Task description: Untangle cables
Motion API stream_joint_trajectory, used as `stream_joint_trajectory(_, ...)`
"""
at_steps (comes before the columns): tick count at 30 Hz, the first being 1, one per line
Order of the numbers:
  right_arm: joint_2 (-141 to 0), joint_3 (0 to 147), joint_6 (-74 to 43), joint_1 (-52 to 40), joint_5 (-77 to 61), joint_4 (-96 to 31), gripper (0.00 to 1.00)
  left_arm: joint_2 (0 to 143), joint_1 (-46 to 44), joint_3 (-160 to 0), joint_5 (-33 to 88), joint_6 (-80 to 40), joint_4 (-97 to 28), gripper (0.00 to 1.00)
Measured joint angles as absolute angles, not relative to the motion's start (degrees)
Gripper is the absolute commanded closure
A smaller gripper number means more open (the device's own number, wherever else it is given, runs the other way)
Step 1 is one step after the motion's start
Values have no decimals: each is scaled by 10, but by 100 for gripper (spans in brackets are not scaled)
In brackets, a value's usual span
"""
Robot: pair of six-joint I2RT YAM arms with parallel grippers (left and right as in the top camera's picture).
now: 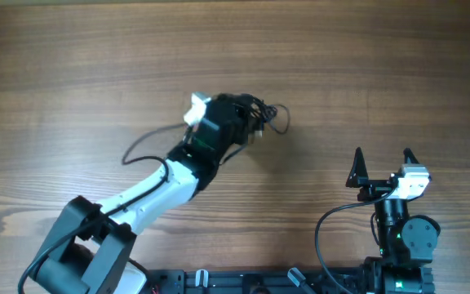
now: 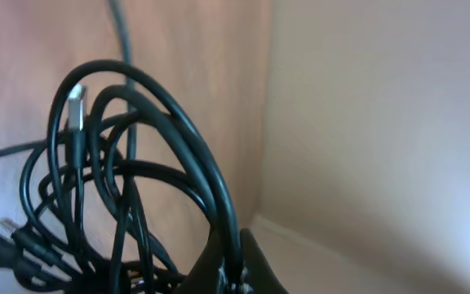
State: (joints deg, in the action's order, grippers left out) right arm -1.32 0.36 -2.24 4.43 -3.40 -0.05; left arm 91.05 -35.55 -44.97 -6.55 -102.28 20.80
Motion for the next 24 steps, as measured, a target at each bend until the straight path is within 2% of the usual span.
stream_joint_trajectory(2, -13, 4, -22, 44, -34, -1, 0, 910, -375, -450, -65, -1102, 183, 95)
stream_joint_trajectory(3, -13, 4, -22, 44, -34, 0, 0, 910, -383, -450, -65, -1134, 165, 91)
stream_joint_trajectory(4, -13, 4, -22, 44, -34, 0, 0, 910, -390, -450, -65, -1160, 145, 78)
stream_joint_trajectory(5, -13, 4, -22, 44, -34, 0, 0, 910, -394, -450, -65, -1160, 130, 60)
stream_joint_trajectory(6, -13, 4, -22, 44, -34, 0, 0, 910, -396, -450, -65, -1160, 111, 31)
stream_joint_trajectory(7, -13, 4, -22, 44, -34, 0, 0, 910, -396, -450, -66, -1160, 95, 10)
stream_joint_trajectory(8, -13, 4, -22, 44, -34, -1, 0, 910, -394, -450, -66, -1159, 88, 0)
stream_joint_trajectory(11, -13, 4, -22, 44, -34, 0, 0, 910, -378, -449, -65, -1105, 109, 0)
stream_joint_trajectory(13, -13, 4, -22, 44, -34, -1, 0, 909, -363, -450, -61, -1003, 154, 0)
stream_joint_trajectory(15, -13, 4, -22, 44, -34, -1, 0, 897, -351, -450, -56, -860, 186, 0)
stream_joint_trajectory(16, -13, 4, -22, 44, -34, -1, 0, 879, -343, -450, -51, -729, 198, 0)
stream_joint_trajectory(20, -13, 4, -22, 44, -34, -1, 0, 837, -340, -453, -45, -348, 201, 7)
stream_joint_trajectory(24, -13, 4, -22, 44, -34, -1, 0, 846, -340, -455, -45, -79, 194, 6)
